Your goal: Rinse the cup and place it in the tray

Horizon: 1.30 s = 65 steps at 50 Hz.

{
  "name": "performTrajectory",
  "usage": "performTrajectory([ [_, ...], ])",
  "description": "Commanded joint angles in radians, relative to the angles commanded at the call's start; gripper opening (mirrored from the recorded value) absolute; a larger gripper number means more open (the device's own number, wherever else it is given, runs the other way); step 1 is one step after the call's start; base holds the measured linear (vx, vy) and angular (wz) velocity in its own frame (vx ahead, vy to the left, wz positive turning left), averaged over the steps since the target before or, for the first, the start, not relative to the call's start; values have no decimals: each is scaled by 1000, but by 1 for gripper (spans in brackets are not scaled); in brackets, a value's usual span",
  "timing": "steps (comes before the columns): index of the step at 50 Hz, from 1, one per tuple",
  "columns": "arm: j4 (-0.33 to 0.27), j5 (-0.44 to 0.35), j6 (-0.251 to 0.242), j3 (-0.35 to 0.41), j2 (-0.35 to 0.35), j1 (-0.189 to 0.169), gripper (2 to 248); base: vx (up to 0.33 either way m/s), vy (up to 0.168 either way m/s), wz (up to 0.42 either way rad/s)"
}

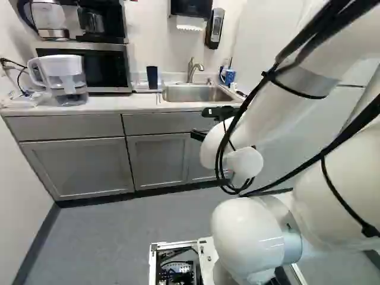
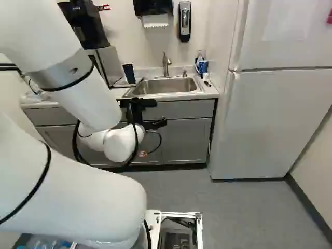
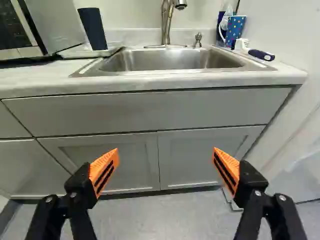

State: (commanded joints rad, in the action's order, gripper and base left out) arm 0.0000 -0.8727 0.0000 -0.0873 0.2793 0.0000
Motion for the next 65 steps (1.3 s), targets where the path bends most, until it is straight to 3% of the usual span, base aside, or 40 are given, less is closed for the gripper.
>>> performTrajectory([
  [65,0,10,0,-270,-136,-4,247,0,0,0],
])
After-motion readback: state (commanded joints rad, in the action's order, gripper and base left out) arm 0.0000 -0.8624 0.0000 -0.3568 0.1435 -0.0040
